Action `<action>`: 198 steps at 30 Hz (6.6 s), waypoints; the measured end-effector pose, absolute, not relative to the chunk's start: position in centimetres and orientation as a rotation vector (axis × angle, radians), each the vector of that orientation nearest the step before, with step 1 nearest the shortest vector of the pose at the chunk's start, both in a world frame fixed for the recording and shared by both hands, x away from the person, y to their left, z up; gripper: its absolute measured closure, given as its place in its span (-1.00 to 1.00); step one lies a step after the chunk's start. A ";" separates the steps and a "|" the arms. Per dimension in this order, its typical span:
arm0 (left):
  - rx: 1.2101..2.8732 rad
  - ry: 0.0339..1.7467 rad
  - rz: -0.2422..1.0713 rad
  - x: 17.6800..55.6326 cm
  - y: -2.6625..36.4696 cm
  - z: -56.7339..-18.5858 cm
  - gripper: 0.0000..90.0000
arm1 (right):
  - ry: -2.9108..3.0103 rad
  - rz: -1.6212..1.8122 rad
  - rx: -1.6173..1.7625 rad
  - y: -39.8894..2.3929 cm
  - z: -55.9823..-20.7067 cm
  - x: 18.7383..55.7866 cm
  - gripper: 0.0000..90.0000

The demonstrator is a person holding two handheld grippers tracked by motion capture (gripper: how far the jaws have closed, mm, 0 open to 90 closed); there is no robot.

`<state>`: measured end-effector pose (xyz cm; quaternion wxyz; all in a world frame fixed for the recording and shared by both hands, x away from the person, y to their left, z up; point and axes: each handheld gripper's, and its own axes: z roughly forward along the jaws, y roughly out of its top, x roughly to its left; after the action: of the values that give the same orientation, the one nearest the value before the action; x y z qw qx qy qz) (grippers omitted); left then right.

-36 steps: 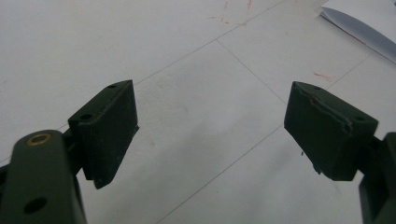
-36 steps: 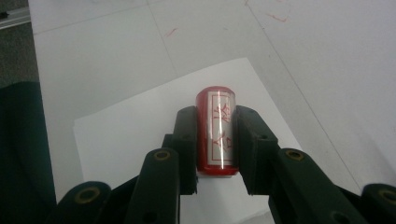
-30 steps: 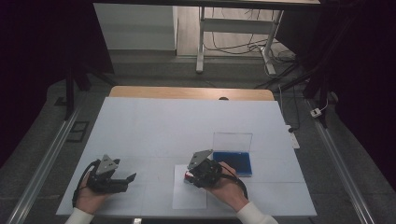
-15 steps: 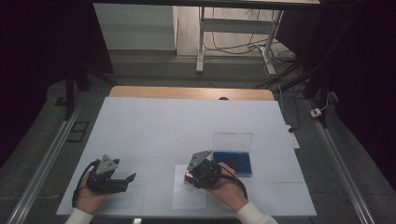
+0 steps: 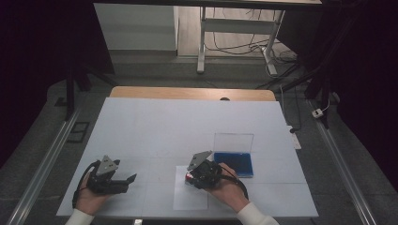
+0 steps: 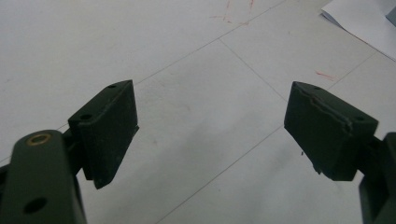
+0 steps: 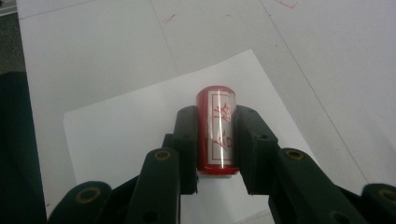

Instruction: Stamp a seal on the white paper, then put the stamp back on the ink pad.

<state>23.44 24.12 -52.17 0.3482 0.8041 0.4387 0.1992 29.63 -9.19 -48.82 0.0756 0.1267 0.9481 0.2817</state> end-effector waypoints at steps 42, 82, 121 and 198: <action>2.088 1.145 0.522 23.2 24.0 -52.2 -0.60 | 2.844 0.840 0.413 -9.1 -49.4 29.6 0.57; 2.080 1.149 0.526 23.2 24.4 -52.1 -0.60 | 2.791 0.923 0.355 -9.5 -48.0 29.0 0.56; 2.075 1.148 0.527 23.4 24.3 -52.1 -0.60 | 2.605 1.162 0.515 -15.0 -42.9 29.9 0.56; 2.085 1.141 0.527 23.4 24.2 -52.2 -0.60 | 2.624 0.810 0.823 -22.0 -46.6 34.8 0.55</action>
<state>23.35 24.15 -52.24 0.3462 0.8034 0.4398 0.2031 34.85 -22.04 -46.63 0.1371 0.2844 0.9067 0.2798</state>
